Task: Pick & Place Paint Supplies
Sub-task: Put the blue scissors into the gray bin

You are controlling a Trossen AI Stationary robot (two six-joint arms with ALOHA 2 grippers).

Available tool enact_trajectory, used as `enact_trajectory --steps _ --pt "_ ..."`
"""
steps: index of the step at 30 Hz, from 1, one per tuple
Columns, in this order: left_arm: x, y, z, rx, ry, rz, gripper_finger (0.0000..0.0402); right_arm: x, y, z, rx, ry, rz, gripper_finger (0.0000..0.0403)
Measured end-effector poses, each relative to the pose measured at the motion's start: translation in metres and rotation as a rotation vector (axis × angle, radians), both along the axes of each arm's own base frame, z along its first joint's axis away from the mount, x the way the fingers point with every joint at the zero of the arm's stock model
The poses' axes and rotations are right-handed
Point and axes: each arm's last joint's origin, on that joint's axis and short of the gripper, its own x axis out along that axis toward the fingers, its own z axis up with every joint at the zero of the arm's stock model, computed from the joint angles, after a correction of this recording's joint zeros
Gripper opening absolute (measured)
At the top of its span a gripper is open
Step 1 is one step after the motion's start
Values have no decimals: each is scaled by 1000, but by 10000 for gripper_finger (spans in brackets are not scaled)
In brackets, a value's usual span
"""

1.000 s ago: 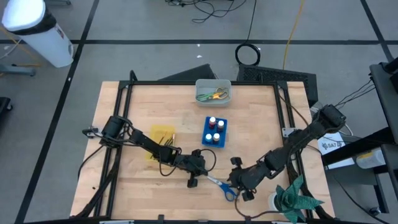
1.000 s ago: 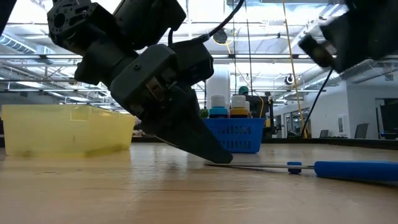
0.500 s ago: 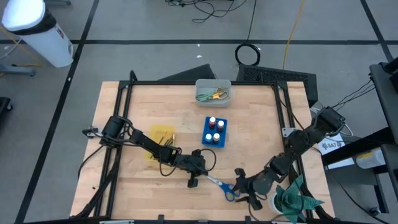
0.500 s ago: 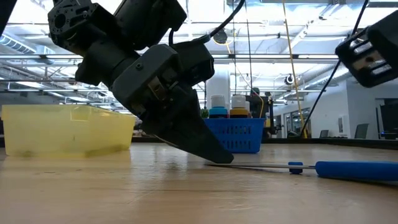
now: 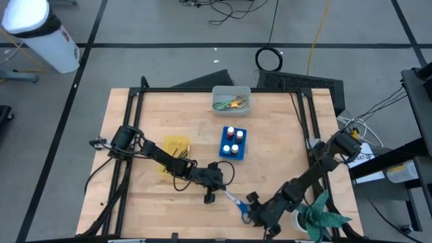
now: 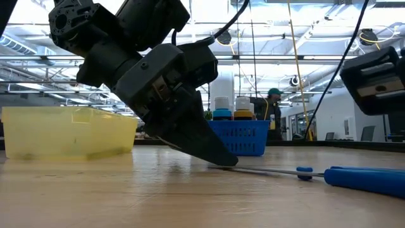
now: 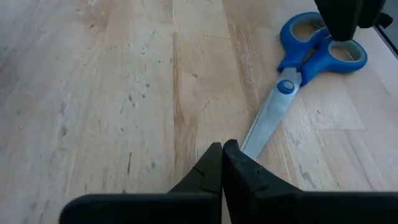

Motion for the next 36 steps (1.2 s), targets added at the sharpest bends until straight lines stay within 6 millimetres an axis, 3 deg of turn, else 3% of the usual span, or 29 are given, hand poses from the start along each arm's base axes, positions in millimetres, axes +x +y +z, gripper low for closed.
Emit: enact_trajectory --steps 7,16,25,31,36 --pt "0 0 0 -4 3 9 12 5 -8 7 -101 36 35 161" --pt "-1 -2 0 -8 4 15 18 5 -32 3 -302 97 -113 159" --pt "-1 -3 1 -22 -3 5 17 10 -44 6 -328 89 -171 159" --pt "-2 -3 26 -50 -42 -8 11 13 -46 6 -324 91 -180 159" --pt "-10 -15 51 18 -93 -10 7 13 -47 6 -313 95 -200 159"
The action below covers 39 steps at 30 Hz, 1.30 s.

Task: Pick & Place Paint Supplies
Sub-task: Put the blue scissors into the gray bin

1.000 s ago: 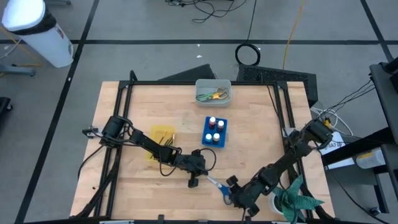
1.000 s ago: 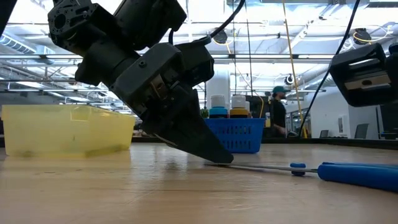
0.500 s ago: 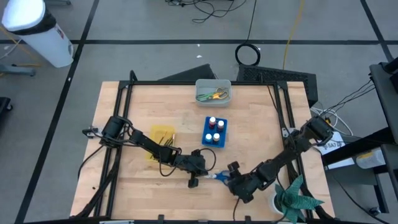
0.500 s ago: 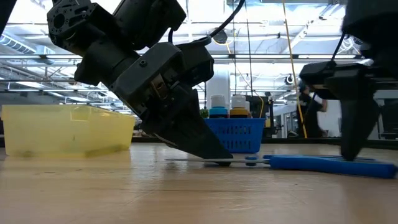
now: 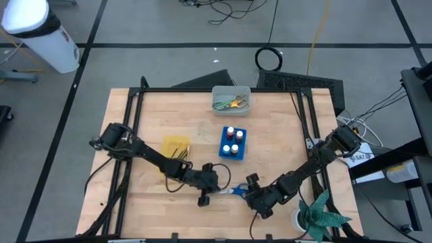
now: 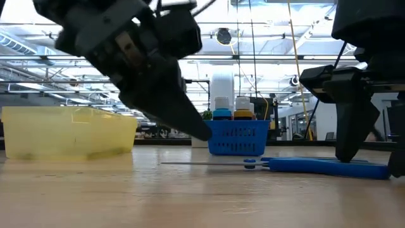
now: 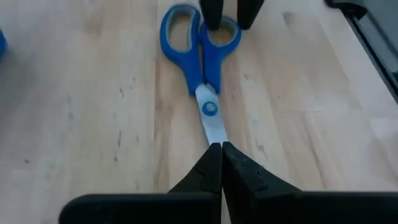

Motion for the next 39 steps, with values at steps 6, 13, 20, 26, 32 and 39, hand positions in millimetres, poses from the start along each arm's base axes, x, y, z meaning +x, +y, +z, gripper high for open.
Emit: enact_trajectory --steps 6,13,20,26,32,39 --pt "-5 -10 -2 40 6 21 6 1 -2 0 7 -1 -10 158" --pt "-5 -12 -18 31 59 59 7 2 -2 0 9 -4 -13 157" --pt "-4 -13 -28 19 83 64 6 5 -5 0 17 -5 -32 156" --pt "-7 -11 -12 9 68 61 8 6 -7 0 27 -3 -56 155" --pt "-8 -25 3 -36 -17 19 11 6 -8 0 31 3 -57 155" --pt "-13 -41 6 -67 -53 17 7 7 -8 0 32 0 -60 155"
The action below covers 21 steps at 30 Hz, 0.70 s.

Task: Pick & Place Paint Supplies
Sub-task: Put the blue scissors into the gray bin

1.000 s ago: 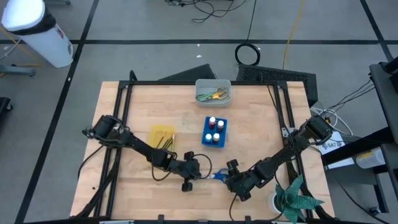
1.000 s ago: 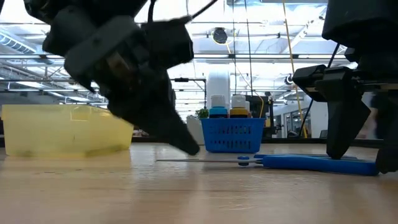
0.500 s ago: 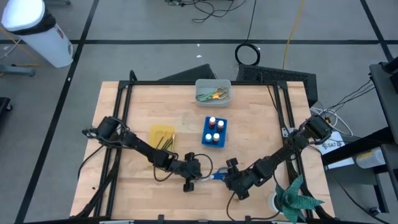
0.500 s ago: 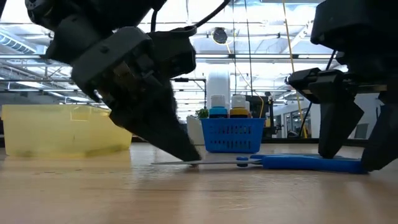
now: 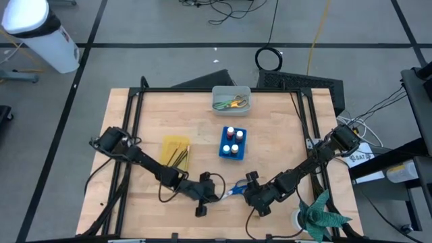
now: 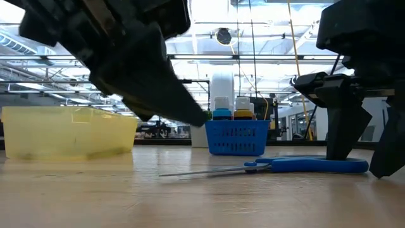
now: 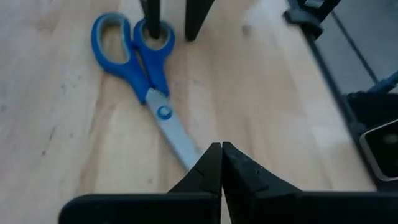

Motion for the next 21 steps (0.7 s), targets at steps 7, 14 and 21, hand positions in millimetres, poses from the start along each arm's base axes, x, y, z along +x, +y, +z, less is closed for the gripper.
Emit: enact_trajectory --steps 7,14,21 --pt "-2 -12 -8 -7 -22 18 5 1 -2 0 1 -3 -7 155" --pt "1 -8 -30 -16 41 84 6 3 -3 0 11 -3 -31 155" --pt "3 -4 -45 -41 91 116 11 1 -4 3 5 -3 -20 155"
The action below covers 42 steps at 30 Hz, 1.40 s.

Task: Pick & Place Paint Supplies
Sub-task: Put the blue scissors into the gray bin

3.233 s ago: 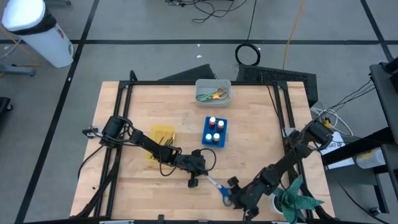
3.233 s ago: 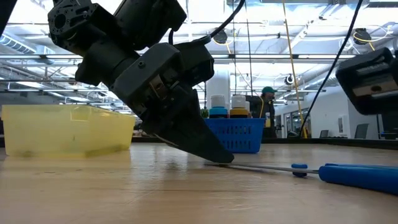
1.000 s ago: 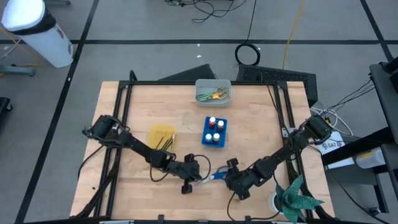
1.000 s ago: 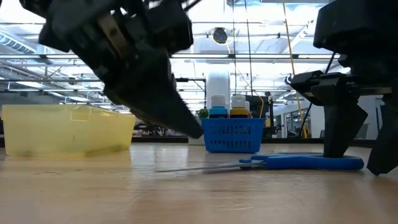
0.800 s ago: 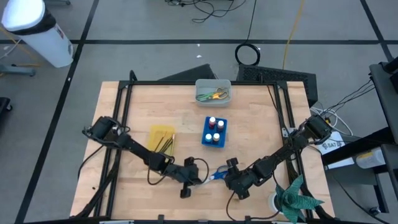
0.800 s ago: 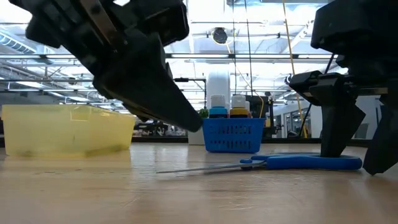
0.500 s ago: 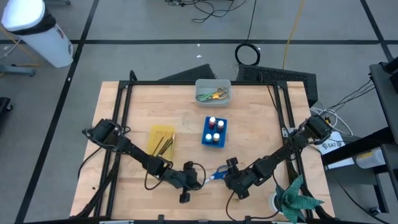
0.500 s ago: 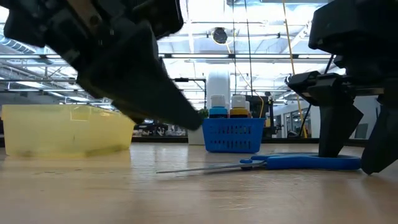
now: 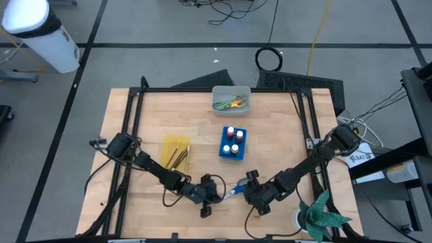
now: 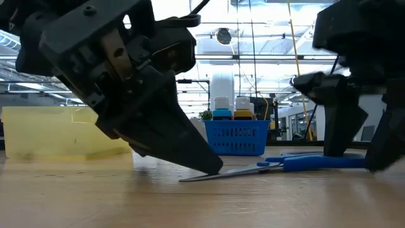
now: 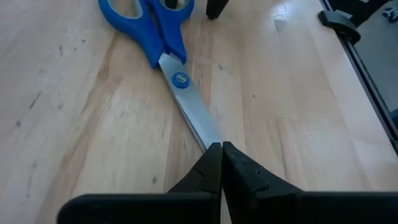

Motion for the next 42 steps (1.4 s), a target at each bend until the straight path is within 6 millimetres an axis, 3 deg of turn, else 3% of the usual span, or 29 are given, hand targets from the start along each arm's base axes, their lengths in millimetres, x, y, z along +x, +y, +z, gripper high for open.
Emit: enact_trajectory --steps 6,9,12,18,22,26,33,42 --pt "2 4 -7 -13 21 13 8 -11 -7 37 62 -45 -5 155" --pt "1 4 -9 -6 37 13 11 -17 -14 56 146 -51 -122 155" --pt "0 5 -11 0 49 14 5 -25 -28 62 242 -21 -286 155" --pt "0 5 -11 2 52 14 11 -35 -63 44 517 136 -636 155" --pt "0 5 -12 2 53 14 5 -43 -76 18 694 236 -675 155" --pt "0 5 -12 3 54 14 10 -51 -83 -2 844 221 -728 155" --pt "-1 5 -12 4 55 13 8 -56 -80 -13 951 157 -735 155" --pt "-1 5 -12 0 57 15 8 -45 -68 -28 1000 130 -713 155"
